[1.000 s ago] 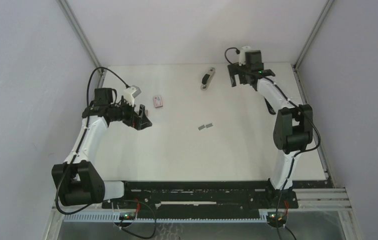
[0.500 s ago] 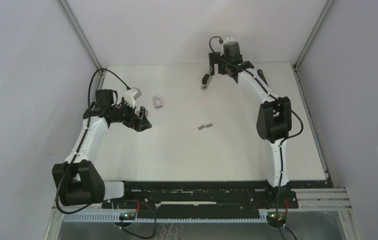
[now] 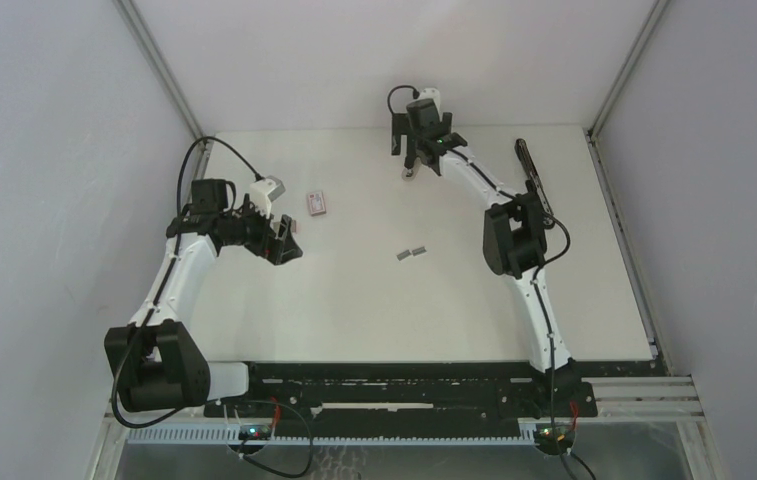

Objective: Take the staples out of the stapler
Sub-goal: Move the stapler to the center of the board.

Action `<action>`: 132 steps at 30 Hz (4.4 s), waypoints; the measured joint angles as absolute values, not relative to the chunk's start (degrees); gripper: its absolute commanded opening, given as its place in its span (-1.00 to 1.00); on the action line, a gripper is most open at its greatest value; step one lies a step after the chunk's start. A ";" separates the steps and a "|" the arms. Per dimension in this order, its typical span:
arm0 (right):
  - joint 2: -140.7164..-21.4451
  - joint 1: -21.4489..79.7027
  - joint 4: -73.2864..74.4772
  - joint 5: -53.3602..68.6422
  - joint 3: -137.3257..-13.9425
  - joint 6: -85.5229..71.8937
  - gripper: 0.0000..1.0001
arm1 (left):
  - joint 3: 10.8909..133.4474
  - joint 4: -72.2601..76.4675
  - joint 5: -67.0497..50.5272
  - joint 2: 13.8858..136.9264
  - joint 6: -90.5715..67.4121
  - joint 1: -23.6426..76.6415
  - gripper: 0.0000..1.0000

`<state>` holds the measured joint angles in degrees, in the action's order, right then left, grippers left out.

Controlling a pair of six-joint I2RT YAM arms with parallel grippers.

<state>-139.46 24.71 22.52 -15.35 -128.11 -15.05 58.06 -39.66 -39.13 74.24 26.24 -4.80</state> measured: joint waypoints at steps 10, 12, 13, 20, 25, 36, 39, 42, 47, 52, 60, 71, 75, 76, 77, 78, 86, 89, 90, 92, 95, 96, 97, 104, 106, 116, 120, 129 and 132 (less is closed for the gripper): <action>-144.44 25.80 22.52 -20.80 -131.00 -16.27 0.83 | 58.06 -39.75 -39.13 74.24 26.68 -4.80 0.99; -145.05 25.80 22.55 -20.99 -131.00 -16.49 0.80 | 58.06 -39.77 -39.16 74.24 26.74 -4.80 0.99; -145.34 25.78 22.59 -21.06 -131.00 -16.60 0.80 | 58.06 -39.75 -39.16 74.24 26.79 -4.80 1.00; -145.67 25.65 23.00 -21.08 -131.46 -16.75 0.62 | 57.39 -39.94 -39.20 74.24 27.59 -4.80 0.99; -145.67 25.63 22.94 -20.53 -131.94 -16.80 0.56 | 57.25 -39.99 -39.33 74.24 27.62 -4.80 0.99; -145.67 25.82 23.79 -20.05 -131.94 -16.93 0.46 | 57.21 -40.01 -39.86 74.19 27.62 -4.80 0.99; -145.67 25.98 24.34 -20.18 -131.94 -16.93 0.41 | 57.21 -40.01 -40.27 74.08 27.62 -4.80 0.99; -145.67 26.20 24.38 -20.51 -131.94 -16.93 0.32 | 57.21 -40.01 -40.71 73.93 27.62 -4.80 0.99; -145.67 26.35 24.43 -20.45 -131.94 -16.99 -0.04 | 57.21 -40.01 -40.95 73.76 27.62 -4.80 0.99; -145.67 26.24 24.45 -19.79 -131.94 -17.67 -0.23 | 57.21 -40.01 -41.15 73.63 27.62 -4.80 0.99; -145.62 25.45 24.71 -18.74 -131.41 -18.44 -0.23 | 57.21 -40.01 -41.17 73.03 27.62 -4.80 0.99; -142.98 23.49 27.14 -18.74 -127.26 -18.46 -0.18 | 57.21 -40.03 -41.41 72.99 27.62 -4.80 1.00; -142.69 22.22 27.35 -18.63 -127.09 -18.39 -0.17 | 57.21 -40.01 -41.85 72.73 27.62 -4.80 0.99; -142.69 22.00 27.33 -18.44 -127.00 -18.39 -0.17 | 57.21 -40.01 -41.95 72.62 27.62 -4.80 0.99; -142.69 21.78 27.29 -18.28 -126.91 -18.39 -0.17 | 57.21 -40.01 -42.02 72.49 27.62 -4.80 0.99; -142.71 21.69 27.22 -17.98 -126.78 -18.41 -0.17 | 57.21 -40.03 -42.06 72.40 27.62 -4.80 0.99; -142.71 21.45 26.89 -16.78 -126.34 -17.96 -0.37 | 57.21 -40.01 -42.17 72.20 27.62 -4.80 0.99; -142.71 21.52 26.72 -16.75 -126.34 -16.99 -0.50 | 57.21 -40.01 -42.17 72.20 27.62 -4.80 0.99; -142.71 21.54 26.68 -16.80 -126.34 -16.67 -0.53 | 57.21 -40.01 -42.17 72.20 27.62 -4.80 0.99; -142.71 21.82 26.46 -17.12 -126.21 -15.55 -0.54 | 57.21 -40.01 -42.17 72.20 27.62 -4.80 0.99; -142.56 22.28 25.10 -18.24 -125.40 -13.50 -0.55 | 57.21 -40.01 -42.17 72.20 27.64 -4.80 0.99; -142.34 22.44 24.51 -18.65 -124.81 -12.86 -0.56 | 57.21 -40.01 -42.17 72.20 27.64 -4.80 1.00; -141.86 22.61 23.68 -19.18 -123.74 -12.21 -0.57 | 57.21 -40.03 -42.17 72.20 27.64 -4.80 1.00; -132.11 23.31 19.29 -19.38 -108.38 -7.92 -0.62 | 57.21 -40.18 -42.24 72.20 27.70 -4.80 0.99; -128.14 23.33 18.26 -18.11 -102.89 -7.29 -0.63 | 57.21 -40.18 -42.26 72.20 27.83 -4.80 0.99; -109.36 22.79 13.10 -9.08 -77.47 -5.28 -0.67 | 57.08 -40.49 -42.52 71.68 28.10 -4.80 0.99; -103.55 22.46 13.08 -5.10 -70.74 -4.10 -0.68 | 57.08 -40.51 -42.92 70.67 28.10 -4.80 0.99; -96.33 21.67 12.95 0.45 -61.58 0.43 -0.56 | 57.08 -40.36 -43.97 70.41 28.05 -4.80 0.99; -95.42 21.06 12.78 1.76 -60.42 1.34 -0.50 | 57.08 -40.36 -44.01 70.41 28.05 -4.80 0.99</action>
